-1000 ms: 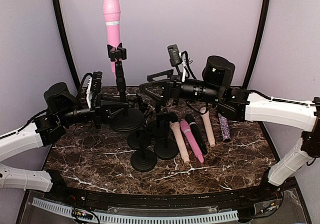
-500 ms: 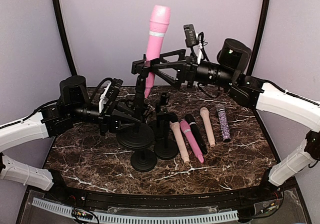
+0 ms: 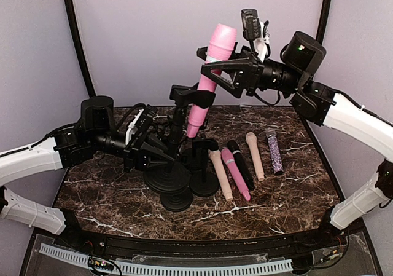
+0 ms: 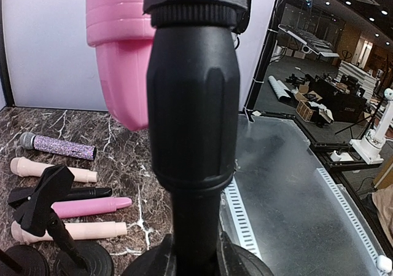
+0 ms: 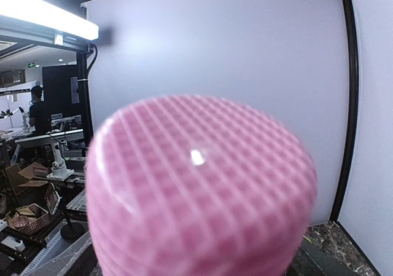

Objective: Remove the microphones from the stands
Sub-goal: Place the microphone stand with the microphone at the center of the board.

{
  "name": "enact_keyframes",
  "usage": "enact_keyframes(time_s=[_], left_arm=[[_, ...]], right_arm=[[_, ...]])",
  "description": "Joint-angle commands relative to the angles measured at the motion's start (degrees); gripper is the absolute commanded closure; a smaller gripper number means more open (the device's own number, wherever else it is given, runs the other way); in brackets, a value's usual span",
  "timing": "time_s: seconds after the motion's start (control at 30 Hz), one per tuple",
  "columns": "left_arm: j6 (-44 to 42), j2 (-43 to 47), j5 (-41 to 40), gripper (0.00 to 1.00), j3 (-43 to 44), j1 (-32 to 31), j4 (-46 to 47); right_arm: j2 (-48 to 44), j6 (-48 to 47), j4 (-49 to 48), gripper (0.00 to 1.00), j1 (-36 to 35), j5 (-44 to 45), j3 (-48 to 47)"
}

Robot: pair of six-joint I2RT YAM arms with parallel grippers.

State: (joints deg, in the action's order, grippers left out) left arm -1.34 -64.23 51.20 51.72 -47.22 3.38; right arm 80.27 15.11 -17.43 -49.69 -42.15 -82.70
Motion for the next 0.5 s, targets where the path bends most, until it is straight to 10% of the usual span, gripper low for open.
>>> enact_keyframes(time_s=[0.0,0.27,0.47], left_arm=[[-1.64,1.82,-1.25,1.00,2.55,-0.31,3.58],[-3.92,5.93,-12.88,1.00,0.93,-0.13,3.34],[-5.09,8.72,-21.32,1.00,-0.37,-0.13,0.42]], right_arm=[[0.58,1.11,-1.93,0.19,0.34,-5.93,-1.83],[0.68,2.60,-4.07,0.68,-0.10,-0.43,0.32],[3.33,0.36,-2.79,0.80,-2.96,9.30,-1.68]])
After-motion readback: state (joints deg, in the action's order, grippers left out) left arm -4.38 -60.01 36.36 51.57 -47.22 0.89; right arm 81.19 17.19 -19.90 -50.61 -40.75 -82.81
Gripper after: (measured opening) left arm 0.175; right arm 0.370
